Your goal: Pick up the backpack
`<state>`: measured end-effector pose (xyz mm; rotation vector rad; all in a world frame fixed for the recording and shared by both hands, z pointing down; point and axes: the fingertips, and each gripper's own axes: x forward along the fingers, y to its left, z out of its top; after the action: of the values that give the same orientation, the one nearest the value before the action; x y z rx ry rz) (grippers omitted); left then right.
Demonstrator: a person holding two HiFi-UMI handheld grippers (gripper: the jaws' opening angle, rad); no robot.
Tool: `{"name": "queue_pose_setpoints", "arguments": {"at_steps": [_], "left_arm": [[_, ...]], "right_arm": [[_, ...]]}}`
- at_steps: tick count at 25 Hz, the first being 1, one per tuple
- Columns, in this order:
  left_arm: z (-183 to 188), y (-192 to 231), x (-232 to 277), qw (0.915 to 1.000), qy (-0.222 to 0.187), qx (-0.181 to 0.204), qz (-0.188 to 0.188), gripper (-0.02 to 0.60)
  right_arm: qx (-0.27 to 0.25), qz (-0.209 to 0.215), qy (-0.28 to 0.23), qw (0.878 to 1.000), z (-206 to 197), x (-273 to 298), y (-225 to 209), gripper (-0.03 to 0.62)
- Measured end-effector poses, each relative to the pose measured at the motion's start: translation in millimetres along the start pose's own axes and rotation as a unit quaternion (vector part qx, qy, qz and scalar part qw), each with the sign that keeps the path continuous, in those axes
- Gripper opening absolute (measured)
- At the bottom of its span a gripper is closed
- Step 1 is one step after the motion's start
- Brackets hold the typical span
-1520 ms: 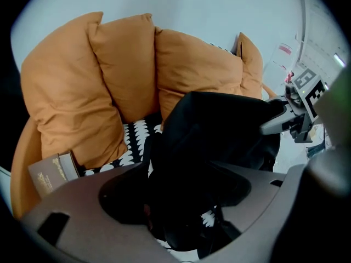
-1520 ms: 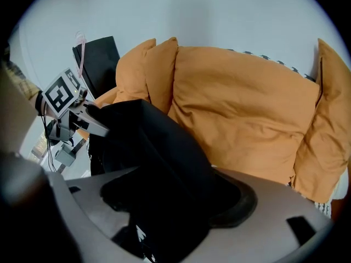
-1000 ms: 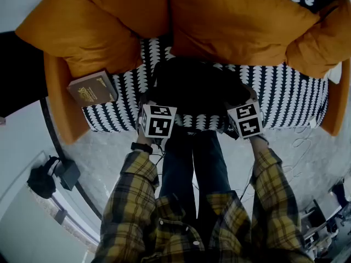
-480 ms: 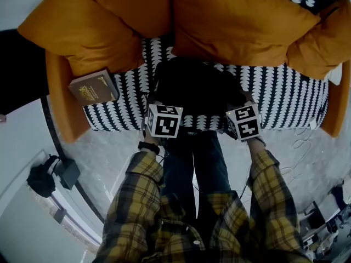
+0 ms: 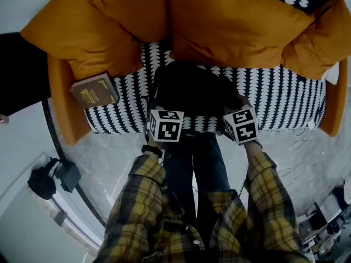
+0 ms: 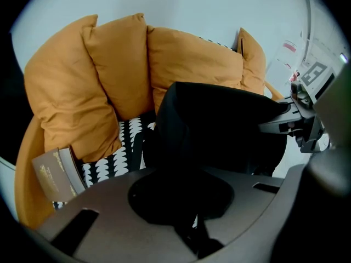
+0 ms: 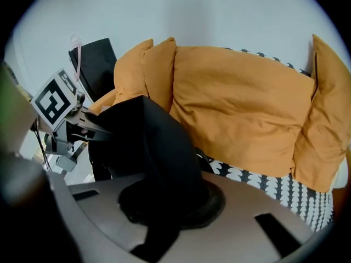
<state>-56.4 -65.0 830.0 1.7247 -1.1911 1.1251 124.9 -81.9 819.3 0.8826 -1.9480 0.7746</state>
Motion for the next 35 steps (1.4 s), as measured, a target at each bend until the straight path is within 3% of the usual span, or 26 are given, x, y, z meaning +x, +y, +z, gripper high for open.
{"name": "queue_pose_setpoints", "arguments": {"at_steps": [15,25,35], "left_arm": [[17.2,-2.0,-29.8,0.9994,-0.018,-0.025,0.015,0.048],[33.2,-20.0,-88.4,0.9983,-0.04,-0.04,0.011,0.048],[87.6,-22.0,-156.8,0.9913,-0.107,-0.076,0.001,0.049]], "right_arm": [[0.003,-0.005,-0.008,1.0,15.9,-29.2,1.6,0.044],[0.024,-0.005,-0.02,0.999,26.1,-82.4,6.8,0.044],[0.027,-0.023,-0.07,0.997,80.0,-144.1,1.2,0.044]]}}
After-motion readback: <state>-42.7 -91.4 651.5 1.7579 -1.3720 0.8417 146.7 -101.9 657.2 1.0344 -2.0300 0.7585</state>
